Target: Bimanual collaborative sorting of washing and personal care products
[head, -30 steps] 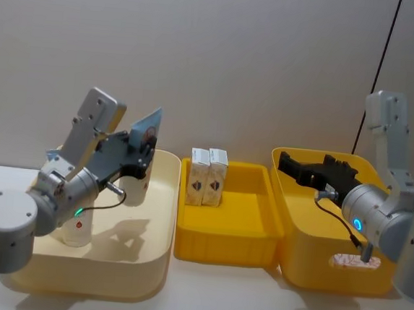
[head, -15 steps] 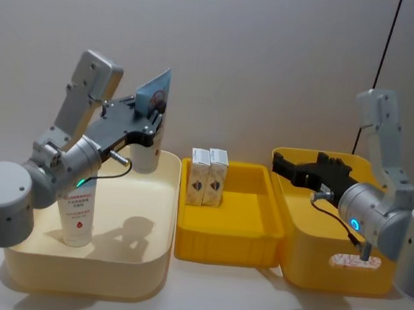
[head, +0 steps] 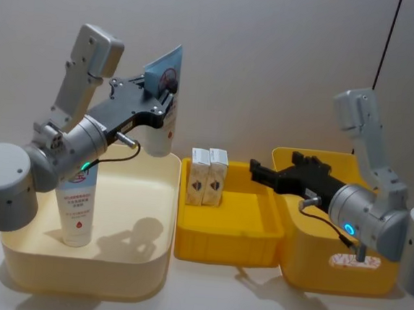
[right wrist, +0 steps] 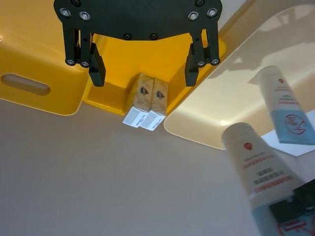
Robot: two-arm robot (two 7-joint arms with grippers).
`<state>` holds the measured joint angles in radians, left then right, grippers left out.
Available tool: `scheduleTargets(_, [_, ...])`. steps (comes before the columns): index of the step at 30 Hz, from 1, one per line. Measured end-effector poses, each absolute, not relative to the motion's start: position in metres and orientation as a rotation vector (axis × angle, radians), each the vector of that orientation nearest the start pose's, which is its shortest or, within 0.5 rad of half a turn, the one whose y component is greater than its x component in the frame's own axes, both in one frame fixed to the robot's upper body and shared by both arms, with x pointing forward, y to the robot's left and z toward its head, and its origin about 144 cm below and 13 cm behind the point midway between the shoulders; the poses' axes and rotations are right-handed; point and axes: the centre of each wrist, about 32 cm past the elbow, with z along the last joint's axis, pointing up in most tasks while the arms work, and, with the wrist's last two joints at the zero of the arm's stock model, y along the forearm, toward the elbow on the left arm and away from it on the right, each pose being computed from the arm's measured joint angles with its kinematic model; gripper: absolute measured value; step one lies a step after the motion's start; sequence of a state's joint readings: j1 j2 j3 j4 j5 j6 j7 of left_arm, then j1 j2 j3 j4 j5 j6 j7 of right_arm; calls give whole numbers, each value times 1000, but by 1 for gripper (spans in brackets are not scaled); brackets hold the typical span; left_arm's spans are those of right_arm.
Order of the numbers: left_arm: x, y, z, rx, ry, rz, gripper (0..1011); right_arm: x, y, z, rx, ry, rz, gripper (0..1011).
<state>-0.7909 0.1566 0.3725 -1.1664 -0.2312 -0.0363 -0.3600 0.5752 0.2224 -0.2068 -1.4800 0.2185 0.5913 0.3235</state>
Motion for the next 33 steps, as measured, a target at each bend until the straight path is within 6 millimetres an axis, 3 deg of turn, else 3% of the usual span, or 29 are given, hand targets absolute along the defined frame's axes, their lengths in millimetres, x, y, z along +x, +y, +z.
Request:
scheduleTargets(17, [638,181,1339,-134,-343,865,227,585,-231,1327,-213,-4,-940,1003])
scheduleTargets(33, [635,176,1341,-109,-336,820,226,606,-198,1324,-277,-187,-826,1004])
